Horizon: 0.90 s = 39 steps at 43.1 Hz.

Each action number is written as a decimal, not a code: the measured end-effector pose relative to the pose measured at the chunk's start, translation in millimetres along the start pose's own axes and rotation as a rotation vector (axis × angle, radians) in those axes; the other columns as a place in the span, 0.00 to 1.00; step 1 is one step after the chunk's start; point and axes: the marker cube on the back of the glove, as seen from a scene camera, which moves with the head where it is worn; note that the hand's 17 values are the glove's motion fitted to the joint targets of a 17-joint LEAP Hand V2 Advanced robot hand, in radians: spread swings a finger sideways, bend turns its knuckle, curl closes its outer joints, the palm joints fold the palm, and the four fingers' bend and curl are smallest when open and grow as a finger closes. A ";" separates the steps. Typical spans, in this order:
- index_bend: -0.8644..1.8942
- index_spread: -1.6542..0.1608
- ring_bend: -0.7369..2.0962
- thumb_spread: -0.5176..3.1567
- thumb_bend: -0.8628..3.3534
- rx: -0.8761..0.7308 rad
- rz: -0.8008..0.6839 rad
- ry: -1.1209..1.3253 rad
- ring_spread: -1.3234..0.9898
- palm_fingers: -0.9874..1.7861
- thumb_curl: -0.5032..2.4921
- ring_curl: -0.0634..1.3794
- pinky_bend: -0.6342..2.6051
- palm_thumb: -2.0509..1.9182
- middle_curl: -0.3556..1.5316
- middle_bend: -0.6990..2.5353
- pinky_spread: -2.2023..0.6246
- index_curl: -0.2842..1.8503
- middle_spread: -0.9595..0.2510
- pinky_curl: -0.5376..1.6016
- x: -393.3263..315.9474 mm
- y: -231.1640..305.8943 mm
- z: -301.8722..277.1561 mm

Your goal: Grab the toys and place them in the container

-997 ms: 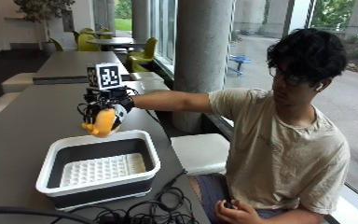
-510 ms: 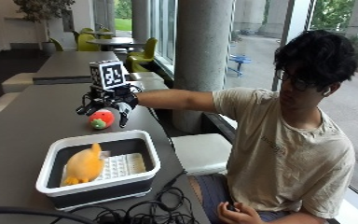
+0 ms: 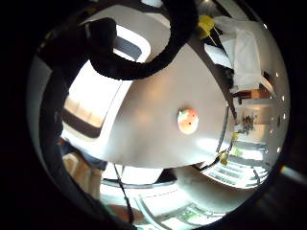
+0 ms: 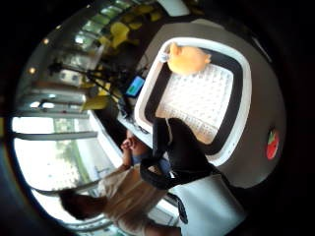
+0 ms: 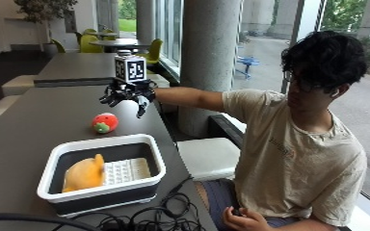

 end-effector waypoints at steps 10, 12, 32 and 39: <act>0.37 0.75 0.39 0.49 0.20 0.028 0.027 -0.026 0.55 0.33 0.29 0.32 0.54 0.53 0.35 0.27 0.76 0.25 0.78 0.41 33.6 66.9 23.8; 0.37 0.75 0.39 0.50 0.20 0.025 0.053 -0.020 0.55 0.33 0.28 0.32 0.54 0.53 0.35 0.26 0.76 0.25 0.78 0.41 43.7 84.4 35.2; 0.38 0.75 0.34 0.51 0.20 -0.071 0.337 0.129 0.56 0.32 0.27 0.30 0.51 0.52 0.34 0.26 0.77 0.28 0.78 0.40 98.0 196.4 123.0; 0.38 0.75 0.34 0.51 0.20 -0.045 0.360 0.058 0.56 0.32 0.27 0.29 0.50 0.52 0.33 0.26 0.77 0.29 0.78 0.40 111.5 218.7 139.5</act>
